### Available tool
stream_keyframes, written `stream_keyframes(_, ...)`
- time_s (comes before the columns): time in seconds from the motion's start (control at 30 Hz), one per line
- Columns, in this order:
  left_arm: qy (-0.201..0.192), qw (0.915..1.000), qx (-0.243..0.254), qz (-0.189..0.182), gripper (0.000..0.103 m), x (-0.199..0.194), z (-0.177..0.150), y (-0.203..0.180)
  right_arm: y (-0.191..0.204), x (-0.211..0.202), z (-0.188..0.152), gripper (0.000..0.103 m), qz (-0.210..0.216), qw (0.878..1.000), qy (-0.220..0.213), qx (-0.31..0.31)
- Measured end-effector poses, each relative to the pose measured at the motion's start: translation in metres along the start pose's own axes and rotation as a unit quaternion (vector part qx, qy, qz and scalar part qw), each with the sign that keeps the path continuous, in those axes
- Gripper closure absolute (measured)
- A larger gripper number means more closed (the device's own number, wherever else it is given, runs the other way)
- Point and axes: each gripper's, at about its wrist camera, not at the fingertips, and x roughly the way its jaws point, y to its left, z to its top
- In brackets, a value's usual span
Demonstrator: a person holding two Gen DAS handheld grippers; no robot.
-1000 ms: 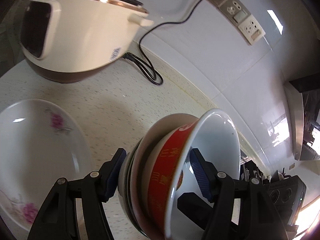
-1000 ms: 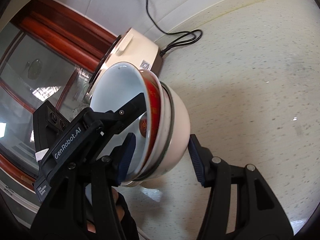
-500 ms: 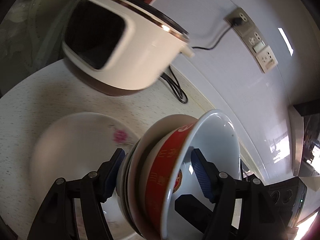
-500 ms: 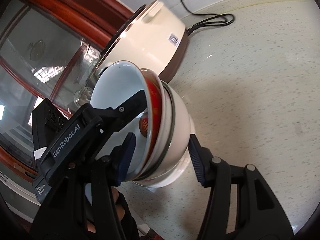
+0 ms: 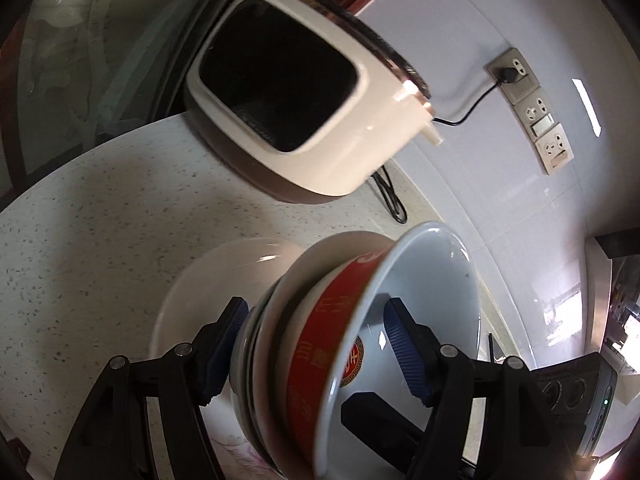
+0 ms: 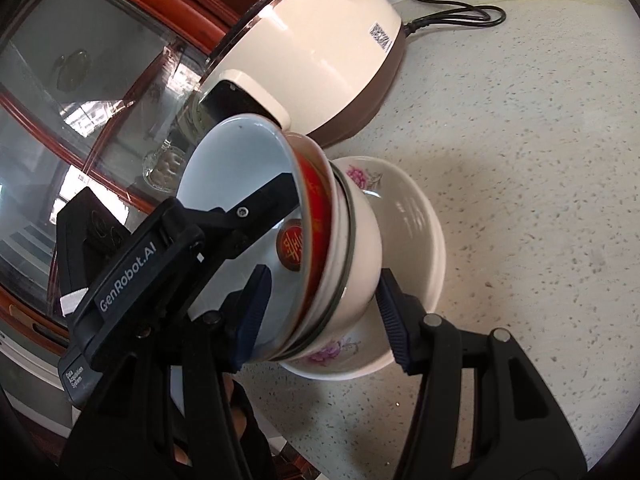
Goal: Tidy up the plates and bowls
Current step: 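Lower the nested bowls onto the flower plate stack with both grippers, then open both grippers and pull them back from the stack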
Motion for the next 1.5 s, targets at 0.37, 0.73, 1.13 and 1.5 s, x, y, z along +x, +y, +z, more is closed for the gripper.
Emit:
stream_keyframes(0.37,-0.064,0.9973,0.026,0.026,0.016,-0.016,0.005,0.002,0.02,-0.013,0.003,0.031,-0.065,0.994,-0.051,-0.065)
stream_keyframes(0.73,-0.162,0.9835,0.05,0.064,0.0,-0.046,-0.006,-0.005,0.014,-0.087,-0.026,0.019,-0.137,0.955,-0.236,-0.112)
stream_keyframes(1.13,-0.204,0.9608,0.166,0.087,0.0,-0.076,-0.075,-0.031,-0.017,-0.128,-0.115,0.004,-0.194,0.918,-0.32,-0.133)
stream_keyframes(1.5,-0.186,0.947,0.225,0.135,0.0,-0.077,-0.163,-0.024,-0.02,-0.133,-0.179,0.001,-0.235,0.897,-0.321,-0.192)
